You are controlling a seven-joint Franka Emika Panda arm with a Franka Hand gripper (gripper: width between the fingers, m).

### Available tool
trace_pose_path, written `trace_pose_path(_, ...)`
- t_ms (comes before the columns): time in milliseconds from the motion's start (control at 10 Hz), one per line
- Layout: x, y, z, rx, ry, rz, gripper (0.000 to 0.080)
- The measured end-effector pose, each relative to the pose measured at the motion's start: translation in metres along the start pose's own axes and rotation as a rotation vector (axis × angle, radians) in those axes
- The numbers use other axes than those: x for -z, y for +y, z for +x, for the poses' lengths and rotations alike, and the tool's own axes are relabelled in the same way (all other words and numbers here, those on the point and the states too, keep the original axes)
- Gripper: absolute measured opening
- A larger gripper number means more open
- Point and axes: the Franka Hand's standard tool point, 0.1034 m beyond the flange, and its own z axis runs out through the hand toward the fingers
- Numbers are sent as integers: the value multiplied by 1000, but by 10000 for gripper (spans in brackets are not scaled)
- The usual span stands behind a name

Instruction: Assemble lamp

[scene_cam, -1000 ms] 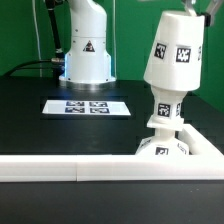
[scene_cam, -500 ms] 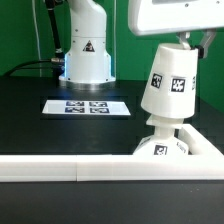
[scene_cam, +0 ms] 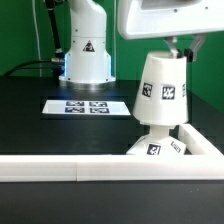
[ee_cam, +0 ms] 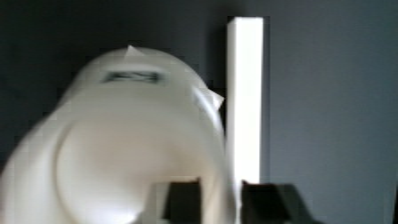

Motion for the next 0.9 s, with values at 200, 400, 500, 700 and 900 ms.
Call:
trace_pose_path(200,5,8,-4,-4,-29,-2,232)
trace_pose_path(400,8,10,-7,2,-41,-15,602)
trace_pose_path(500,10,9,-11,-1,-63,-37,602)
trace_pose_path(700,9,-10,-14,38,-83,-133,694)
trace_pose_path(900,-2,-28,-19,48,-78,-167,698)
